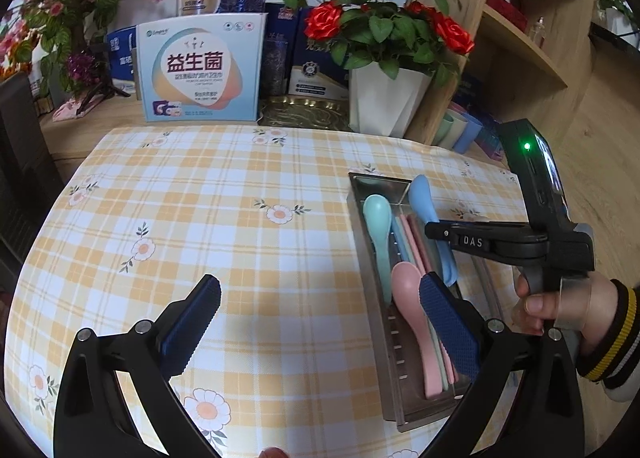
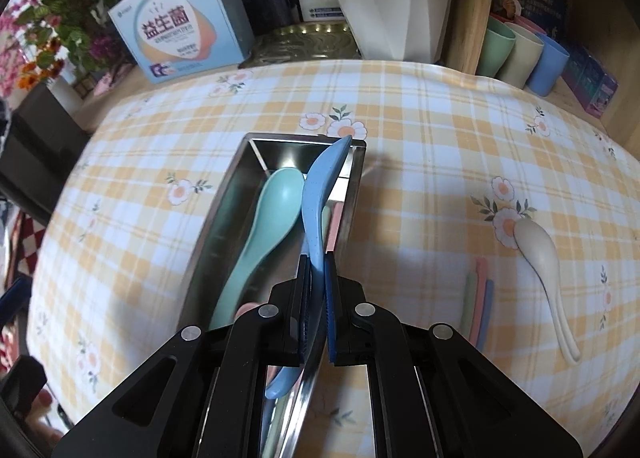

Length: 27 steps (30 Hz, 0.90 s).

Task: Organize utensils
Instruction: 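Lower the blue spoon into the steel basket and open the right gripper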

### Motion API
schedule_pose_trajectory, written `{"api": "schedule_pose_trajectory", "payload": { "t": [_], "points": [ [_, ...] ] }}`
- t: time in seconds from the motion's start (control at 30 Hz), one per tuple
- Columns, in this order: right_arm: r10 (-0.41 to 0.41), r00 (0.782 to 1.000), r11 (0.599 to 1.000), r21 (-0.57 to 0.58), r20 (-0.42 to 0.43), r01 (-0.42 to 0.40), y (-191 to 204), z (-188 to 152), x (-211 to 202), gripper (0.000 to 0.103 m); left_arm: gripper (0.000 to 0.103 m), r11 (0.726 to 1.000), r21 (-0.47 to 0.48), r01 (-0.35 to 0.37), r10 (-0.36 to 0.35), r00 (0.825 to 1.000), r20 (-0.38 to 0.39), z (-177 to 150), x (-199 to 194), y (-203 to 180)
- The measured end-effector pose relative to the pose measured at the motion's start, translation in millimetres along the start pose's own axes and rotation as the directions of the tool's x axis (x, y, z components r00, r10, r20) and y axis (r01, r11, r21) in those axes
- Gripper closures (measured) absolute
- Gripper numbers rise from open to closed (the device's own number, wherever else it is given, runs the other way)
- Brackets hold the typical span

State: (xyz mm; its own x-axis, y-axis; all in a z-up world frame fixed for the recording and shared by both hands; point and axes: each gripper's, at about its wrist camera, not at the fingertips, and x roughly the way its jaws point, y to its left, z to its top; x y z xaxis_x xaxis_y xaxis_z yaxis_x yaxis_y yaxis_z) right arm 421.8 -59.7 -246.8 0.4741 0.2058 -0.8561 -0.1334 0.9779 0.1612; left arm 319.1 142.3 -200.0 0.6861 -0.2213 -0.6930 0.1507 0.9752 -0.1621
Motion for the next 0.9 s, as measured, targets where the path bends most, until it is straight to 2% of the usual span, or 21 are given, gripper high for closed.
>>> {"api": "schedule_pose_trajectory", "payload": {
  "t": [0.2,0.53,0.63,0.9],
  "points": [
    [-0.036,0.999,0.997,-0.068,-0.018,0.035,11,7,6,0.096,0.006,1.0,-0.019,0.006,-0.006,1.0,-0.005,-2,3,6],
    [-0.041,0.999,0.997,-0.06,-0.021,0.04,12,7,12,0.096,0.006,0.997,-0.07,-0.03,0.029,0.999,-0.021,-4,9,11],
    [-0.044,0.999,0.996,-0.077,0.001,0.044,14,7,8,0.095,0.006,0.996,-0.079,-0.039,0.037,0.999,-0.024,-3,8,12],
    [0.081,0.992,0.997,-0.024,0.092,-0.079,4,-11,-21,0.095,0.006,0.995,-0.088,-0.041,0.039,0.999,-0.025,-1,-1,2]
  ]
}}
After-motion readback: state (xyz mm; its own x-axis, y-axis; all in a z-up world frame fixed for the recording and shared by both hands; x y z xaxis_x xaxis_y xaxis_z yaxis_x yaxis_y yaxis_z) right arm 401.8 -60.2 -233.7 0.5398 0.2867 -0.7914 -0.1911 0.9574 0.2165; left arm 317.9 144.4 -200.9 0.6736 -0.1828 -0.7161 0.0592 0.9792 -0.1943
